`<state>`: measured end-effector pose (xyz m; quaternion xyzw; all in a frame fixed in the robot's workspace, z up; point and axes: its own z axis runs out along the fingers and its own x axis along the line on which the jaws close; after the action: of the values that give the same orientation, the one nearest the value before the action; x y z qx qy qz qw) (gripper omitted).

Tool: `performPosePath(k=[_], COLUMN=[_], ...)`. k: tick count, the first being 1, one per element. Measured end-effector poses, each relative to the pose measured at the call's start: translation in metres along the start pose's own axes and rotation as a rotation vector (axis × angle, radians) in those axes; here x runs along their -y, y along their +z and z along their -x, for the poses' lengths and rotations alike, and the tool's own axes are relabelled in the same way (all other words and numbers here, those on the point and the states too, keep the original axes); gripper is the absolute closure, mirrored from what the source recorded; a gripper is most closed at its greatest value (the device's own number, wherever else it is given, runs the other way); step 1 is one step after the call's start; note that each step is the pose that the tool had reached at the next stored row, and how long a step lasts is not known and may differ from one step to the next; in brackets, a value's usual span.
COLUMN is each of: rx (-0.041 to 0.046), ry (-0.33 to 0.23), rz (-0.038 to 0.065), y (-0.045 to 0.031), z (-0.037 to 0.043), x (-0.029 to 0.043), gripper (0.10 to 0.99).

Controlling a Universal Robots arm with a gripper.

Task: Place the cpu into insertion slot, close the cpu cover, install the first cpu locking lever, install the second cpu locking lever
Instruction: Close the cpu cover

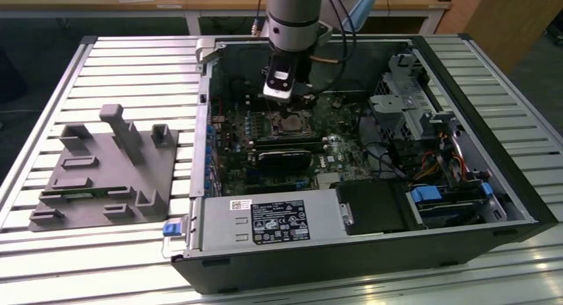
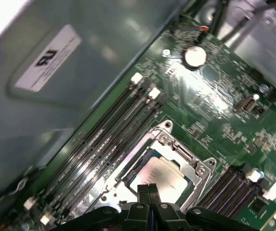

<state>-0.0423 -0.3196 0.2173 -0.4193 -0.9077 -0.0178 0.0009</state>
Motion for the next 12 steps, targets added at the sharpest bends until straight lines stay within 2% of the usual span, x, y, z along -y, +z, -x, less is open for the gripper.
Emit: performPosePath(k=[8, 9, 12], rx=[-0.0045, -0.0057, -0.0073], ry=[-0.143, -0.179, -0.232], rz=[-0.002, -0.003, -0.004], y=[0.0005, 0.0007, 0.0008], z=[0.0000, 0.0000, 0.0000], x=[0.0000, 0.0000, 0.0000], gripper=[0.980, 0.980, 0.980])
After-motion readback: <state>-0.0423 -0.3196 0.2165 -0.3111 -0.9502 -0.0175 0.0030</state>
